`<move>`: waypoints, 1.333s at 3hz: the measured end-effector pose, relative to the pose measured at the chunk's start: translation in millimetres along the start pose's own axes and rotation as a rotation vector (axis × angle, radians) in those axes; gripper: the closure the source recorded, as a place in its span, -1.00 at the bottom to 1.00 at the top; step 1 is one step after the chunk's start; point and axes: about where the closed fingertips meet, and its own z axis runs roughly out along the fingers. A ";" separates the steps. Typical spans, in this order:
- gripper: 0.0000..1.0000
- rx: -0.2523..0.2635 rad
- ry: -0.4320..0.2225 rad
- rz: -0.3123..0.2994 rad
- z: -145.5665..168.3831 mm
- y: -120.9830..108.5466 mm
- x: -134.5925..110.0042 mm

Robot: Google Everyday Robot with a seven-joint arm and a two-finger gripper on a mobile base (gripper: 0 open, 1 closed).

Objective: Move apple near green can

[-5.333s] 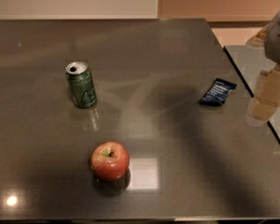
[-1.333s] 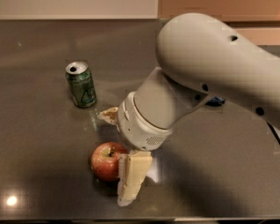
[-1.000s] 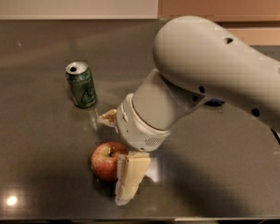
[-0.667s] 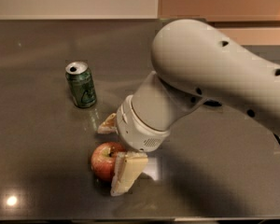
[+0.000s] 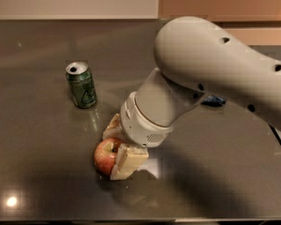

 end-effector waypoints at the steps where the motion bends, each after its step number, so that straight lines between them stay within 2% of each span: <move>1: 0.84 0.024 0.007 0.066 -20.0 -18.5 9.9; 2: 1.00 0.084 0.010 0.155 -42.0 -52.0 26.3; 3: 1.00 0.136 -0.009 0.207 -51.6 -84.3 31.6; 4: 1.00 0.176 -0.030 0.232 -52.7 -110.6 27.4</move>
Offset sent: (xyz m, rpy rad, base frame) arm 0.1084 -0.0516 0.0417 0.0186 0.0126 -0.3118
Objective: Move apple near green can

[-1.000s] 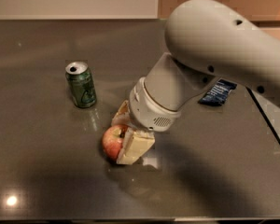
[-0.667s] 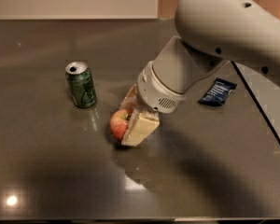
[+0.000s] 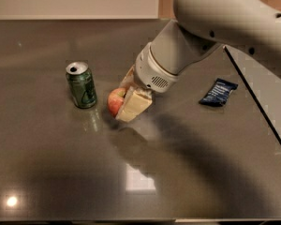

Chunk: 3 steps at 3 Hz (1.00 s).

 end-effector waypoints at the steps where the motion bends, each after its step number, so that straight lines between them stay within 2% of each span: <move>1: 1.00 0.028 -0.016 0.003 6.3 -16.6 -12.2; 3: 1.00 0.035 -0.009 0.001 32.0 -33.9 -21.4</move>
Offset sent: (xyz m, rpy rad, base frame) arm 0.0455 0.0412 -0.0052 0.0218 -0.0373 -0.0237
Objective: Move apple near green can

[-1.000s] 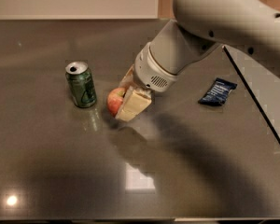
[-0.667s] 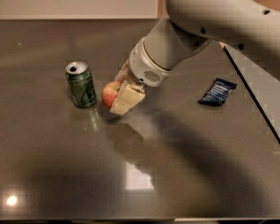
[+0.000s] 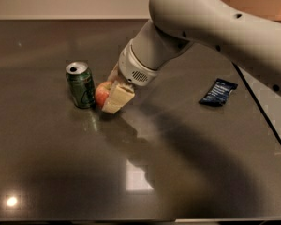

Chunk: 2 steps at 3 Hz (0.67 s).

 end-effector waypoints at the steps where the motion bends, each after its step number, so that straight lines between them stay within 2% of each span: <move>1: 1.00 0.001 0.011 0.000 11.5 -4.2 2.7; 2: 0.67 0.010 0.022 0.002 19.2 -8.1 6.7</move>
Offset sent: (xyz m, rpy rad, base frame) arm 0.0203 0.0042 -0.0295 -0.0324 -0.0120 -0.0291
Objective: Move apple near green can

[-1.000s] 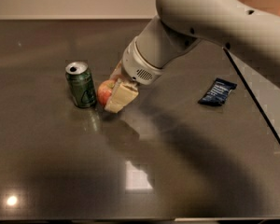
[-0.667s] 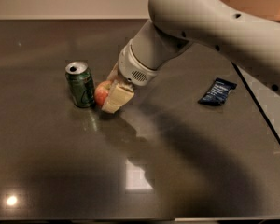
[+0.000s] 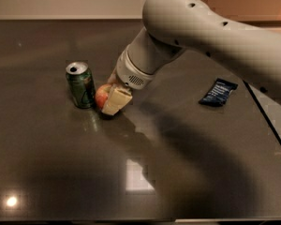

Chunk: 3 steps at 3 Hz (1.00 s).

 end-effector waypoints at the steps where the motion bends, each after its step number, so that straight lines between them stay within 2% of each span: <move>1: 0.19 0.006 0.003 -0.001 5.5 -2.6 2.4; 3: -0.73 0.008 0.013 -0.007 11.8 -6.5 6.2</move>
Offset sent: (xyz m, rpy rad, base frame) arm 0.0098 -0.0005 -0.0169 -0.0127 -0.0072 -0.0066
